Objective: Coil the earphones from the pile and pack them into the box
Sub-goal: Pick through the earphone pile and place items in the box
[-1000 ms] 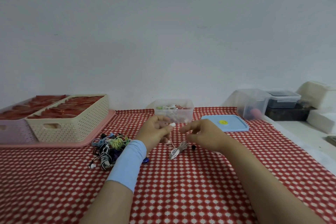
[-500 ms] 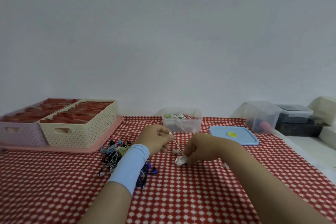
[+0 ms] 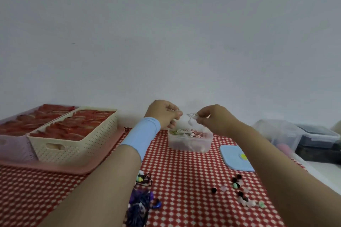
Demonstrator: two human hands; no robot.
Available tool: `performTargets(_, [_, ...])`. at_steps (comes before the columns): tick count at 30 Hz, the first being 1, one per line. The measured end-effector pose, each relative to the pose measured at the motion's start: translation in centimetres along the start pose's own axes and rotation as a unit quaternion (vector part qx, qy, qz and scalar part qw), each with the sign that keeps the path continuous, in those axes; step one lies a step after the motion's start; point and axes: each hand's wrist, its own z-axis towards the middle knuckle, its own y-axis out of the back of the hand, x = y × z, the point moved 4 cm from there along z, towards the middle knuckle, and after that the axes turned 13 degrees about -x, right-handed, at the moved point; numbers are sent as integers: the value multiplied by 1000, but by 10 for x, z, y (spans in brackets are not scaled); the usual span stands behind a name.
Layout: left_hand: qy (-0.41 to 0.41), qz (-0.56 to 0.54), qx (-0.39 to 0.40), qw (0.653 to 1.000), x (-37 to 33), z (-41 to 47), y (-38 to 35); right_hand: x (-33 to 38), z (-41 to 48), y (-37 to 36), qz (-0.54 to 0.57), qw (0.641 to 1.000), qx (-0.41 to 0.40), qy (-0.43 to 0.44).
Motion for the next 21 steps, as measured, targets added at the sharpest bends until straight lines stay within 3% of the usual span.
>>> performTargets(4, [-39, 88, 10, 995, -1, 34, -15, -11, 30, -4, -20, 1000, -2, -1])
performTargets(10, [-59, 267, 96, 957, 37, 44, -41, -28, 39, -44, -77, 996, 48, 4])
performTargets(13, [-49, 284, 120, 950, 55, 40, -40, -31, 33, -62, -81, 994, 72, 3])
performTargets(17, [-61, 269, 96, 956, 65, 37, -26, -30, 29, -70, -51, 997, 57, -6])
performTargets(21, [-75, 261, 83, 959, 68, 27, -11, -22, 19, -77, -70, 991, 109, 5])
